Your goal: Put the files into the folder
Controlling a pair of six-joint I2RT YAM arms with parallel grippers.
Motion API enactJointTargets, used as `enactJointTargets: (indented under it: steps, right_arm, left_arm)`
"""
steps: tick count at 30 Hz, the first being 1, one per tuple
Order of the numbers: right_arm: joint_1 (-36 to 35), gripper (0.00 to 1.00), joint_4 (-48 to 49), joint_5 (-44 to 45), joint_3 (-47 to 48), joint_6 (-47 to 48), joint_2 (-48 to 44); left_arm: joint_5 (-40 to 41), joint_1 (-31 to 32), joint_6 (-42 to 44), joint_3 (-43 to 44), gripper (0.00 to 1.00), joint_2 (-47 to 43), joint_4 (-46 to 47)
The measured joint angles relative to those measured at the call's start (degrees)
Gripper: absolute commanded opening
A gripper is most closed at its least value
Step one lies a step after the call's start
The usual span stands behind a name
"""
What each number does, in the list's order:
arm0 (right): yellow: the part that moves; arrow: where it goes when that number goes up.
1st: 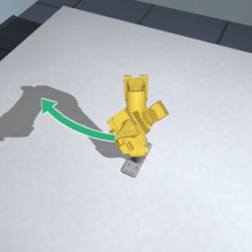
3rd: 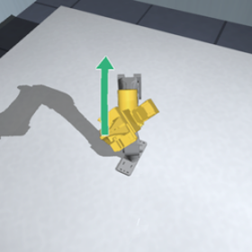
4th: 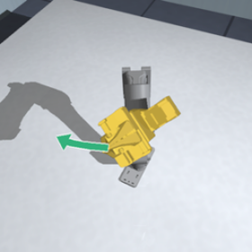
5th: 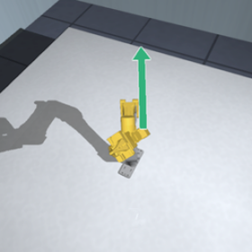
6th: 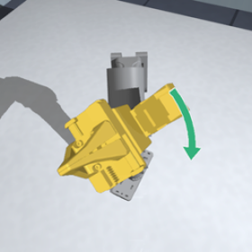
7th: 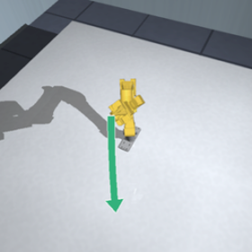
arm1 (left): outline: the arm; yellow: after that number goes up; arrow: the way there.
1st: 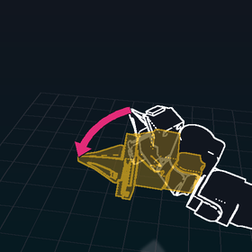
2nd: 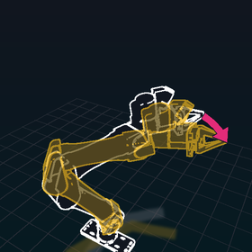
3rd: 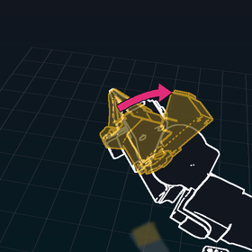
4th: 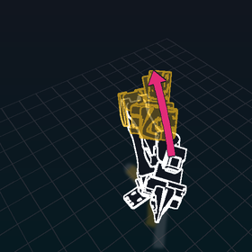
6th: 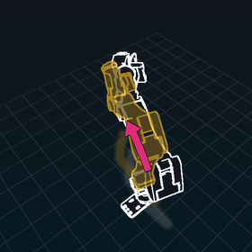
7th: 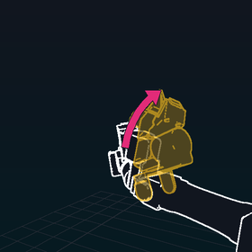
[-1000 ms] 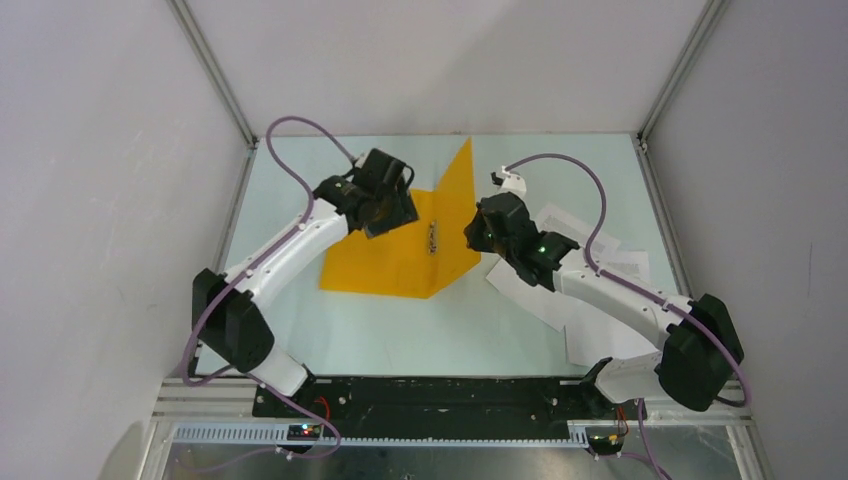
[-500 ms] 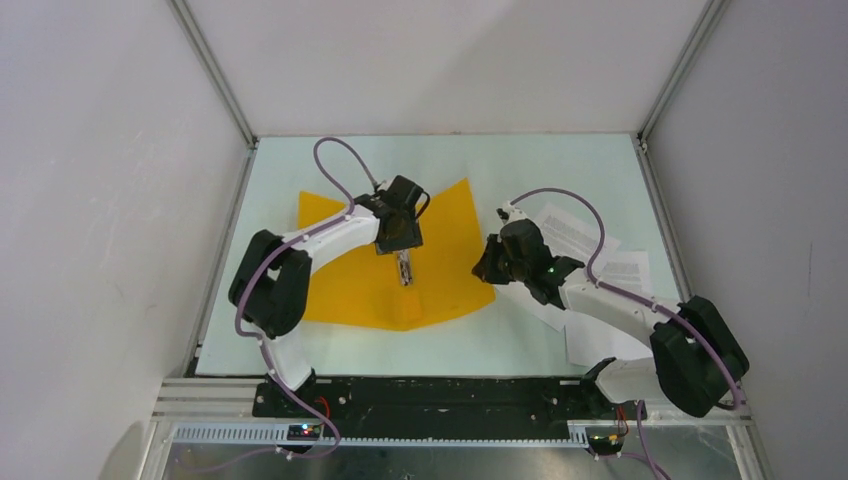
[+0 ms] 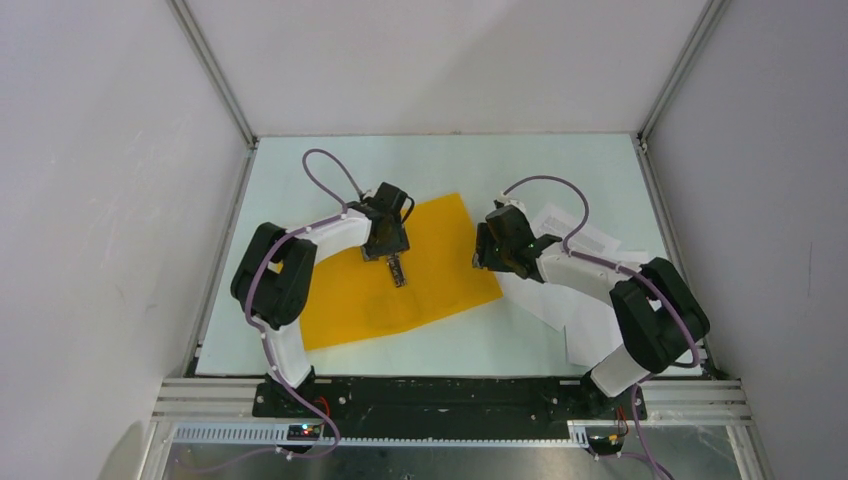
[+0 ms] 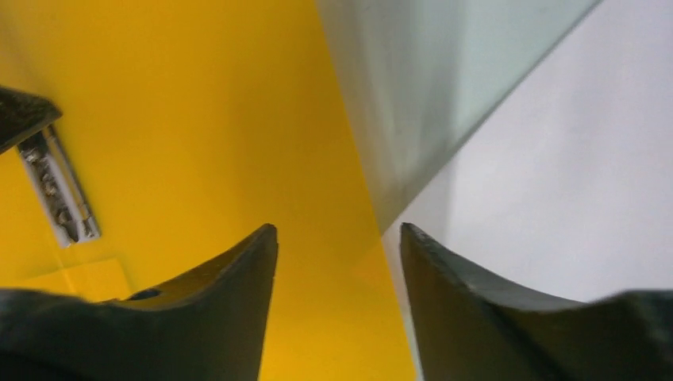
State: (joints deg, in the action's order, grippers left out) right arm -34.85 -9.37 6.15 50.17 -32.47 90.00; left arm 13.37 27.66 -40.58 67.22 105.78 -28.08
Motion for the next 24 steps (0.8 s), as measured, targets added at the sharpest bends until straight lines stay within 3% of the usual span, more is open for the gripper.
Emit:
enactJointTargets:
  steps: [6,11,16,24]
  right_arm:
    - [0.1,0.67,-6.6,6.4,3.3,1.8,-4.2]
    - [-2.1,0.6,-6.4,3.5,5.5,3.9,-7.8]
    - [-10.2,0.5,-4.4,0.2,11.7,5.4,0.4]
    - [-16.2,0.45,-0.2,-3.4,15.5,5.6,12.4]
  left_arm:
    - [0.0,-0.1,-1.6,-0.2,0.67,0.2,0.7]
    - [-0.5,-0.2,-1.6,-0.1,0.66,0.6,1.6]
    - [-1.7,-0.4,-1.6,0.3,0.66,1.1,2.7]
    - [-3.6,-0.7,-1.5,-1.6,0.66,0.2,6.3]
